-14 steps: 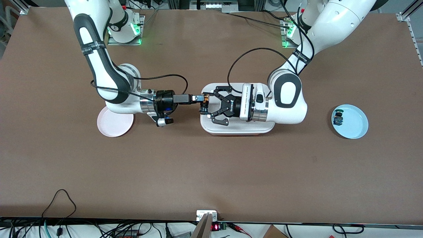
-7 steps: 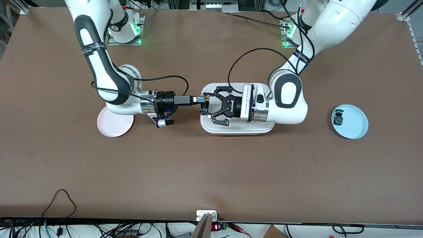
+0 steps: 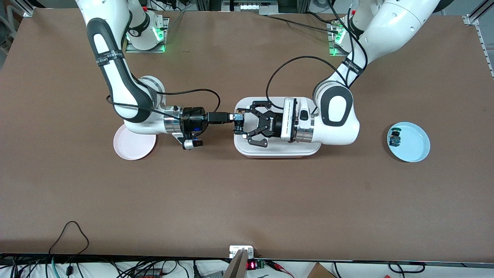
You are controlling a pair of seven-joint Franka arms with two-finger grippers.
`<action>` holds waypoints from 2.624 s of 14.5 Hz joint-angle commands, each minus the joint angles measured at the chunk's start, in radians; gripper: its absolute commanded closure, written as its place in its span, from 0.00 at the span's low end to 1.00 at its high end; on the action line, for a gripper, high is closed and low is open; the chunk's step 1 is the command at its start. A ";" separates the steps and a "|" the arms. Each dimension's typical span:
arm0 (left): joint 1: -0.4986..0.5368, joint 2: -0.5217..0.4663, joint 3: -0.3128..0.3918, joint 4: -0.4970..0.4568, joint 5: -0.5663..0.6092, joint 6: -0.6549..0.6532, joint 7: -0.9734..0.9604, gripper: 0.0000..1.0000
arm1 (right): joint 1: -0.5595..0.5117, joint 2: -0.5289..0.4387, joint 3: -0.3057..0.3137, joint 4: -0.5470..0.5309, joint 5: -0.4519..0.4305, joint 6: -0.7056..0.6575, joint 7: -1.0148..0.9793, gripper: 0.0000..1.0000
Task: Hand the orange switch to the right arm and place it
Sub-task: 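Close the right gripper on the orange switch, then open the left gripper and withdraw it while the right gripper pulls back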
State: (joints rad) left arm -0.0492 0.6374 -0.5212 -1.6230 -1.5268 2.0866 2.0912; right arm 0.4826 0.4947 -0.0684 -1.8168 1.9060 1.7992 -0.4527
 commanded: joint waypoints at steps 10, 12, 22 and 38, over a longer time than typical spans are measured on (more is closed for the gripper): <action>0.008 -0.022 0.000 -0.011 -0.030 -0.003 0.036 0.00 | 0.010 0.010 -0.005 0.019 0.024 0.002 -0.014 1.00; 0.009 -0.024 0.000 -0.008 -0.024 -0.003 0.015 0.00 | 0.008 0.008 -0.005 0.019 0.024 0.002 -0.014 1.00; 0.075 -0.051 0.009 0.121 0.408 -0.189 -0.495 0.00 | -0.015 -0.005 -0.057 0.010 -0.002 -0.006 -0.050 1.00; 0.186 -0.171 -0.003 0.322 1.489 -0.680 -1.564 0.00 | -0.217 -0.071 -0.122 0.019 -1.002 0.003 -0.205 1.00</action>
State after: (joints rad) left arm 0.1476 0.4739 -0.5207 -1.3609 -0.1649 1.4730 0.6464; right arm 0.2843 0.4525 -0.2008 -1.7940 1.0106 1.7988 -0.6200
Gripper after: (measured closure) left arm 0.000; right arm 0.573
